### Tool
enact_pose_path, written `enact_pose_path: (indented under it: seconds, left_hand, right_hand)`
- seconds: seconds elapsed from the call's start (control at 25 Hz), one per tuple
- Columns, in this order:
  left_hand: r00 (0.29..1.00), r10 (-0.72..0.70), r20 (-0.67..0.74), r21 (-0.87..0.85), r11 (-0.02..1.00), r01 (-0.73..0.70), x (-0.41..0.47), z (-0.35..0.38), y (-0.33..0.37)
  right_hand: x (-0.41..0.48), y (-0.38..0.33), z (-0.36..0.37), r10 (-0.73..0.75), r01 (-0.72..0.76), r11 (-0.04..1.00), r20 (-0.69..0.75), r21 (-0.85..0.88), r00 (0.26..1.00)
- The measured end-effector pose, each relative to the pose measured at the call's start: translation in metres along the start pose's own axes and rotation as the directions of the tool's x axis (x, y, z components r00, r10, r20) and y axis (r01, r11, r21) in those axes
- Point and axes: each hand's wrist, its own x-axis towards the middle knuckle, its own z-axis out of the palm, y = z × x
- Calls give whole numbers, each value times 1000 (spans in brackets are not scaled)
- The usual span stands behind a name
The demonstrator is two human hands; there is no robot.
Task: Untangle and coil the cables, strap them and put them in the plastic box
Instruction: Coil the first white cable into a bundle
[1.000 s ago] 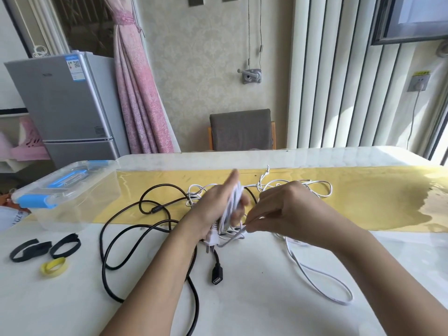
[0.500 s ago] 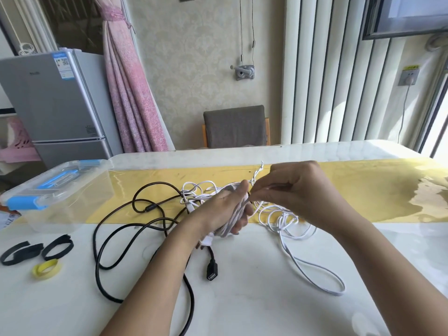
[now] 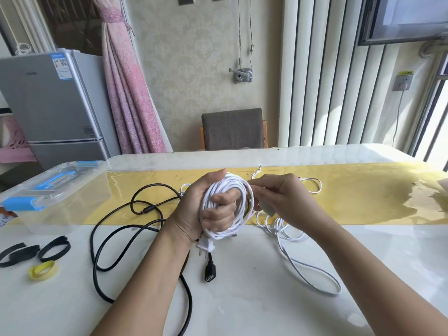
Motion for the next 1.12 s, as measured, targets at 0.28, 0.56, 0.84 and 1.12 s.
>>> enact_pose_path:
  seconds: [0.28, 0.56, 0.84, 1.12]
  left_hand:
    - [980, 110, -168, 154, 984, -85, -5, -2, -2]
    - [963, 149, -226, 178, 978, -109, -5, 4, -1]
    - [799, 186, -572, 357, 933, 38, -18, 37, -6]
    - [464, 540, -702, 676, 711, 194, -37, 61, -10]
  right_hand:
    - [0, 4, 25, 57, -64, 996, 109, 60, 992]
    - [-1, 4, 36, 121, -170, 903, 147, 395, 982]
    - [-9, -11, 51, 0, -71, 914, 176, 400, 984]
    - [-14, -31, 61, -19, -11, 916, 70, 402, 997]
